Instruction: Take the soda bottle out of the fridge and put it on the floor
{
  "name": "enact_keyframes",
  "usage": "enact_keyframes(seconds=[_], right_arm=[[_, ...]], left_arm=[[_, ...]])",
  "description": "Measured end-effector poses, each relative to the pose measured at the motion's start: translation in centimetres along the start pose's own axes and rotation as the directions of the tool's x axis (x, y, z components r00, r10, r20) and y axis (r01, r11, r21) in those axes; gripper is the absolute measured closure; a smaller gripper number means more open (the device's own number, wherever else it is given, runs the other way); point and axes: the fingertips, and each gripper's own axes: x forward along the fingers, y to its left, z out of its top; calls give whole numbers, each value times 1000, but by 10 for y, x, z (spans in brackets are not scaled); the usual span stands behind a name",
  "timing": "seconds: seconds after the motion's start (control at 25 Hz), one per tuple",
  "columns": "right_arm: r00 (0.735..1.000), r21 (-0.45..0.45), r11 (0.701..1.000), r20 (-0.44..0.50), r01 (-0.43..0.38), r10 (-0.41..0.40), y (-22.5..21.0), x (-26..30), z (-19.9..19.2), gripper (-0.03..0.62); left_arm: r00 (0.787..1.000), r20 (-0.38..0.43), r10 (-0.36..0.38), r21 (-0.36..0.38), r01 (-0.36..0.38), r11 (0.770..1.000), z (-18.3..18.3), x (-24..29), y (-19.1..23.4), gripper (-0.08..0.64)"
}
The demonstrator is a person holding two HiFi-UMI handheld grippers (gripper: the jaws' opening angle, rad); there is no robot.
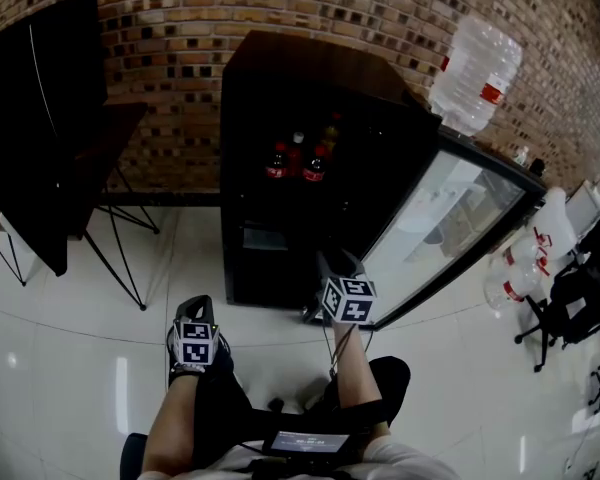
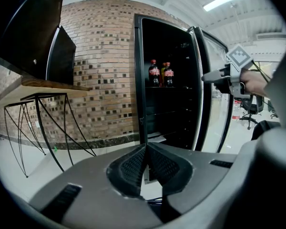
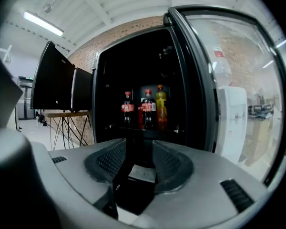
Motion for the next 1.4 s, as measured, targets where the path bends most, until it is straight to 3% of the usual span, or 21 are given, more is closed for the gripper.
enact_keyframes(seconds=[0.2,0.4,0.6,0.84,1.4], right_arm=[[996,-66,997,79,-38,43,5,33,76,321],[991,-165,986,124,-25,46,8,65,136,321],[991,-211,977,130,-10,39,8,98,169,321],[996,-242,970,84,9,12,-5,140,181,321],[1000,-238,971,-25,12,-18,-19,201,160,322]], left_arm=[[1000,5,0,-4,0,1000,0,-2,2,558],[1000,8,7,-6,-7,1000,1,-1,6,560],[1000,18,9,-20,-9,1000,0,-4,13,558],[1000,22,17,-27,-16,999,-2,-5,19,559],[999,39,19,-41,-18,999,-2,-6,26,560]])
